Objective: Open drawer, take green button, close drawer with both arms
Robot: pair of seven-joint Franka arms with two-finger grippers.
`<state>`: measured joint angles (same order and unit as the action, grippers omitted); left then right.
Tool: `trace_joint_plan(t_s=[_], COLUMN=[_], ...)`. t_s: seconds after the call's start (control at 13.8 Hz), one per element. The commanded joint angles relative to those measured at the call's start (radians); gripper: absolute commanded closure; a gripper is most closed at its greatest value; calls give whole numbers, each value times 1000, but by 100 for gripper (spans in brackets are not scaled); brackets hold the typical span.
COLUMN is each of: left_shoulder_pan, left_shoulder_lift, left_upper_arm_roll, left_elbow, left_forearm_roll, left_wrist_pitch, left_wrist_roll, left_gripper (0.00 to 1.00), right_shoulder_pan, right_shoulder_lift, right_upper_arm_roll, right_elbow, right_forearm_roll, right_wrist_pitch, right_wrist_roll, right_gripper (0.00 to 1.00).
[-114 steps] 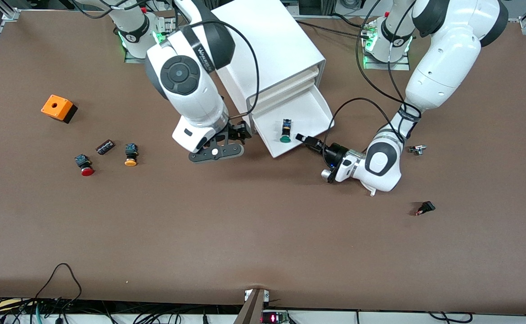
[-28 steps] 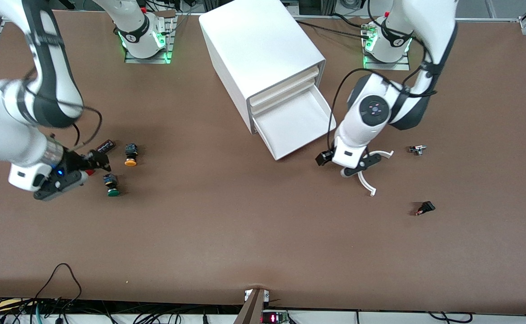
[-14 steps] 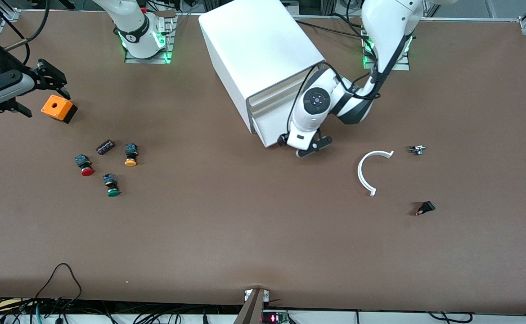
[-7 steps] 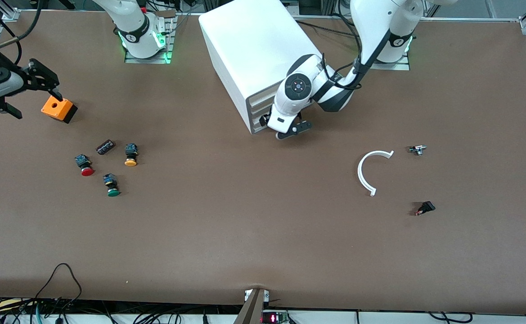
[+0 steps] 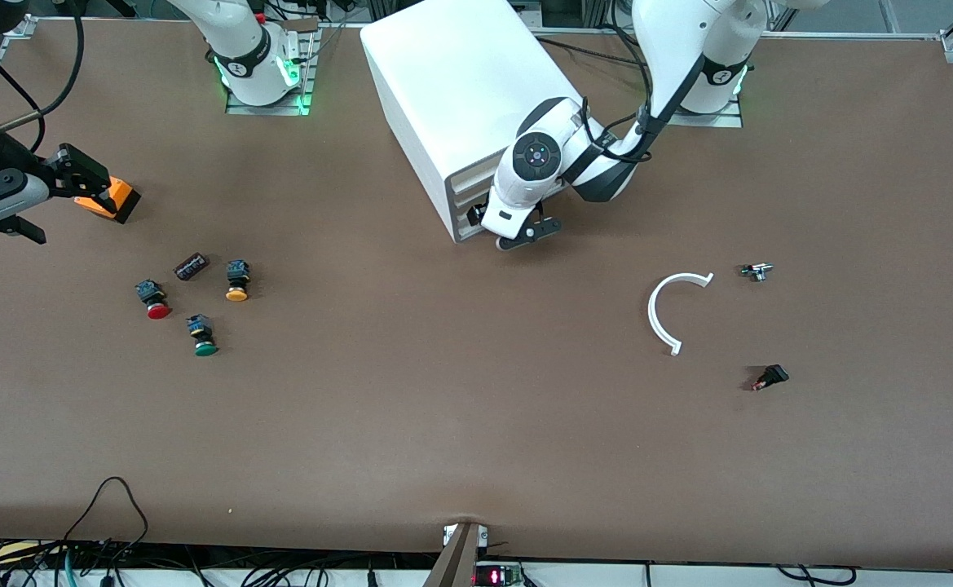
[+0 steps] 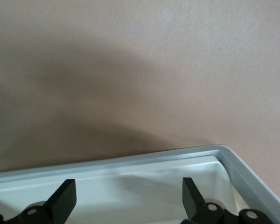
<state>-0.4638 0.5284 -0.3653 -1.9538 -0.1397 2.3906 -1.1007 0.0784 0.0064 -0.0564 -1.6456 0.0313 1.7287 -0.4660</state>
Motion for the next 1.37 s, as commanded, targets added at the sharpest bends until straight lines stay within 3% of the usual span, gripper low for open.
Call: trace_joint_plan(t_s=[0.0, 0.43, 0.87, 1.3], left_shoulder_pan=[103, 189, 301, 411], left_shoulder_lift=[-25, -165, -307, -459], left_upper_arm_roll=[-7, 193, 362, 384], left_elbow=[15, 56, 53, 50], left_forearm_roll=[-26, -28, -28, 21], left_wrist_pitch=[-27, -278, -444, -605], left_wrist_roll=[132, 483, 873, 979], left_gripper=[0, 0, 0, 0], right_shoulder_pan=[-3, 3, 15, 23], right_shoulder_lift=[12, 10, 6, 4], right_upper_arm_roll=[6, 10, 24, 27], right_elbow=[27, 29, 33, 35], right_forearm_roll=[-51, -56, -50, -48], right_wrist_pitch=[-21, -26, -103, -110], right_wrist_roll=[7, 18, 252, 297], right_gripper=[1, 0, 0, 0])
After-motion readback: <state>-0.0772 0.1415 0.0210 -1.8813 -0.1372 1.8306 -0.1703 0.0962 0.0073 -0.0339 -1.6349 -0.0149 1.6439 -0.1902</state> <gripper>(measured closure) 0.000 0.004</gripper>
